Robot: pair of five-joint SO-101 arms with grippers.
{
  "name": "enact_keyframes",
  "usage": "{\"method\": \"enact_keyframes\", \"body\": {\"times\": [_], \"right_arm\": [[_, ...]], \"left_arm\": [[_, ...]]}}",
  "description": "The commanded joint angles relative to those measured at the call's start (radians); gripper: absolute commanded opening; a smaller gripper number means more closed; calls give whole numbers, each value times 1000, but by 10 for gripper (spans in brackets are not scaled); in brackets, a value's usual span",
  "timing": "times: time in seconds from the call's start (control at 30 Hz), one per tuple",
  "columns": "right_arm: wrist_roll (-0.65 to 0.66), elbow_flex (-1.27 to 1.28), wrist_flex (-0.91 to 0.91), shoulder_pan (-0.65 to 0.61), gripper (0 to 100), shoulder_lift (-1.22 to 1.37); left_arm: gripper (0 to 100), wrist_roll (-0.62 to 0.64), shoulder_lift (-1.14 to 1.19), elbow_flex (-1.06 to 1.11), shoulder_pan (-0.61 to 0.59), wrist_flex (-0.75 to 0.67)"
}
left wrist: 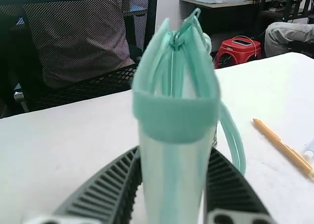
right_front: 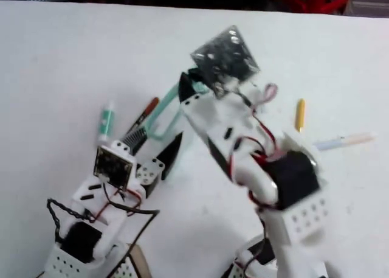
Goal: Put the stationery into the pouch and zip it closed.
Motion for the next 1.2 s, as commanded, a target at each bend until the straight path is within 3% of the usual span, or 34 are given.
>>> {"method": "enact_keyframes", "body": {"times": [0.0,0.13,0.3,0.43,0.53,0.67,0.73,0.87,1.17], "right_arm": [[0,-51,2,62,27,-53],[0,-21,16,213,27,-58],[8,100,15,535,31,-15],[206,196,13,707,31,90],[325,249,-19,740,32,222],[327,215,-67,763,43,444],[222,158,-64,777,93,555],[-127,55,-44,843,221,723],[-43,-150,-27,792,150,978]], "left_arm": [[192,14,-5,-5,-5,-20],[192,26,-5,-5,-7,-20],[188,26,-5,-3,-7,-20],[188,25,-5,-3,-7,-20],[188,25,-5,-2,-7,-20],[188,25,-5,-2,-7,-18],[188,25,-4,0,-7,-18],[188,25,-1,0,-7,-17],[188,25,-1,0,-8,-15]]}}
